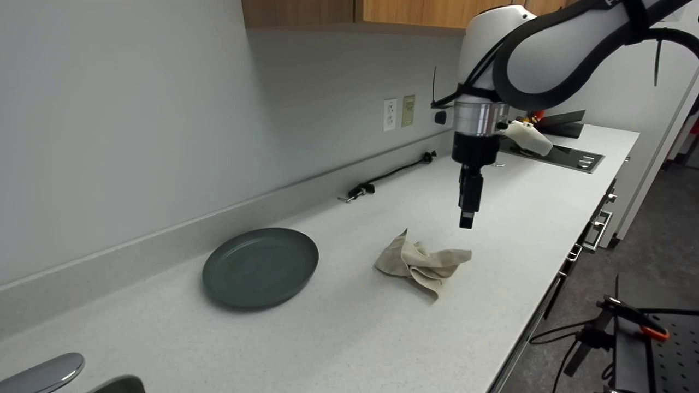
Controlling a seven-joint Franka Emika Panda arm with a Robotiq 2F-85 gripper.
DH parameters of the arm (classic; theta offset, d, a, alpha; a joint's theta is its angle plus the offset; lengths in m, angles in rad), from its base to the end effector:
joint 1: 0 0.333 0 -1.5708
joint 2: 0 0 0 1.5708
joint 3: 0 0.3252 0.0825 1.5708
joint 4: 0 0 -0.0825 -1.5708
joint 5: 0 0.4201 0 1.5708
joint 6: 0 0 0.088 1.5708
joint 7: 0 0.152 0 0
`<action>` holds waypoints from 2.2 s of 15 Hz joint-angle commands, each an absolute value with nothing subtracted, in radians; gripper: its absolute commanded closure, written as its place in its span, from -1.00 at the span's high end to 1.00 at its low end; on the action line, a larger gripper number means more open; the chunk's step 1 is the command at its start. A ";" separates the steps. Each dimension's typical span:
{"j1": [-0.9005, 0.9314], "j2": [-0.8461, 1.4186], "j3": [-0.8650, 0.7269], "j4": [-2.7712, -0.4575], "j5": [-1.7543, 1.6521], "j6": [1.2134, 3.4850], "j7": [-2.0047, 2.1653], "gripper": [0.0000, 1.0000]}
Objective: Spread the kitchen towel
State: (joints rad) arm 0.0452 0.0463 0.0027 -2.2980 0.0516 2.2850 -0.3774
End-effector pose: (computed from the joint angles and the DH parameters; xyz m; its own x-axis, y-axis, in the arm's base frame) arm 0.5338 0.0286 0.2627 0.9235 0.3813 -0.0420 0.3788 -0.9238 -0.0565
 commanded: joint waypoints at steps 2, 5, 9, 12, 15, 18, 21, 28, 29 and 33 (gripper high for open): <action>0.027 0.131 0.012 -2.254 0.064 2.270 -0.388 1.00; 0.020 0.207 0.017 -2.237 0.064 2.282 -0.401 1.00; 0.016 0.294 0.029 -2.183 0.055 2.260 -0.382 0.99; 0.010 0.333 0.037 -2.148 0.062 2.250 -0.375 0.45; 0.000 0.354 0.039 -2.129 0.061 2.243 -0.369 0.06; -0.011 0.365 0.036 -2.119 0.064 2.239 -0.357 -0.39; -0.022 0.360 0.035 -2.123 0.065 2.236 -0.347 -0.84; -0.016 0.251 0.038 -2.161 0.052 2.192 -0.317 -0.99; -0.013 0.224 0.040 -2.164 0.049 2.170 -0.319 -0.99; 0.007 0.093 0.046 -2.170 0.021 2.088 -0.319 -0.99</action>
